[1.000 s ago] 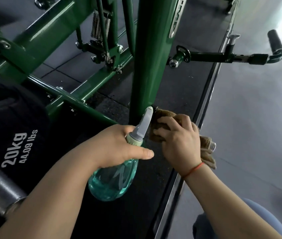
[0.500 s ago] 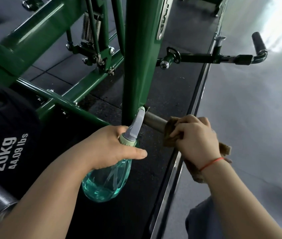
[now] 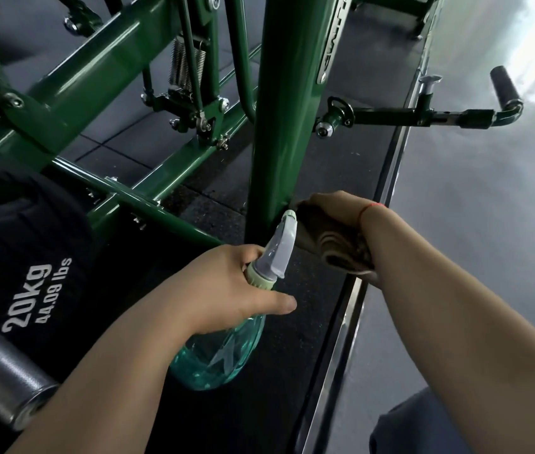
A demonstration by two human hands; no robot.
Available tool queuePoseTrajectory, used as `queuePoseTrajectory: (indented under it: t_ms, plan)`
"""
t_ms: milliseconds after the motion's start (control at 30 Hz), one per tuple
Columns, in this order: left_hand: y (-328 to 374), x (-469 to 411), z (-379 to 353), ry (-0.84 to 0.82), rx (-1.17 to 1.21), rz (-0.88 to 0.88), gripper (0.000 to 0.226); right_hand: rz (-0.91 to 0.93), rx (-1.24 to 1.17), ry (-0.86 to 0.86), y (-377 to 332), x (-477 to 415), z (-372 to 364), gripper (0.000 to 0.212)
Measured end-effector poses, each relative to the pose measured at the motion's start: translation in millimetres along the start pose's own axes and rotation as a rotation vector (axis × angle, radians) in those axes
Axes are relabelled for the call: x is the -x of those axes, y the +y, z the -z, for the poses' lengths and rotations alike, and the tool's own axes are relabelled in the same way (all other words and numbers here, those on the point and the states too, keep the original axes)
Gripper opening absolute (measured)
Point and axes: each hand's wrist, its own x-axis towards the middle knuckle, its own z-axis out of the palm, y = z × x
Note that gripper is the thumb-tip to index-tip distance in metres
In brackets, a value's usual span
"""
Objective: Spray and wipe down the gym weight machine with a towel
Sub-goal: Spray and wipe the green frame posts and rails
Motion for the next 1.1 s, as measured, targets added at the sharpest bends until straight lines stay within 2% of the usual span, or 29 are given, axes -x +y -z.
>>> queuePoseTrajectory:
  t_ms: [100, 133, 233, 333, 400, 500, 567, 600, 633, 700, 800, 900, 1000, 1100]
  plan:
    - [-1, 2, -2, -0.011, -0.033, -0.006, 0.039, -0.197, -0.178, -0.310, 1, 13, 6, 0.041]
    - [-1, 2, -3, -0.019, -0.053, -0.006, 0.040, -0.191, -0.167, -0.328, 2, 17, 8, 0.041]
    - [4, 1, -7, -0.045, -0.111, -0.015, 0.042, -0.174, -0.157, -0.293, 6, 21, 12, 0.046]
    - [8, 0, -9, -0.061, -0.103, -0.016, 0.043, -0.166, -0.174, -0.194, 8, 20, 6, 0.030]
    - [8, -2, -8, -0.060, -0.096, -0.011, 0.048, -0.164, -0.173, -0.157, 16, 18, 8, 0.033]
    - [4, -4, -2, -0.059, -0.094, -0.007, 0.044, -0.171, 0.053, -0.200, 37, 29, 17, 0.038]
    - [1, -7, 1, -0.063, -0.102, -0.008, 0.037, -0.147, 0.194, -0.141, 56, 31, 24, 0.037]
    - [0, -8, 2, -0.064, -0.106, -0.005, 0.035, -0.178, 0.184, -0.119, 64, 30, 25, 0.039]
    - [-1, -9, 3, -0.066, -0.106, 0.001, 0.036, -0.195, 0.164, -0.079, 72, 27, 26, 0.043]
    - [-4, -11, 4, -0.069, -0.105, 0.012, 0.047, -0.179, 0.282, 0.072, 79, 19, 25, 0.049]
    - [-7, -13, 5, -0.087, -0.110, 0.019, 0.066, -0.102, 0.470, 0.422, 75, 21, 0, 0.049]
    - [-7, -13, 8, -0.092, -0.099, 0.032, 0.056, 0.006, 0.432, 0.768, 58, 30, -39, 0.049]
    - [-9, -11, 13, -0.062, -0.080, 0.056, 0.038, 0.165, 0.336, 0.985, 36, 24, -81, 0.041]
    - [-10, -8, 17, -0.034, -0.066, 0.071, 0.033, 0.314, 0.197, 1.169, 27, 19, -118, 0.039]
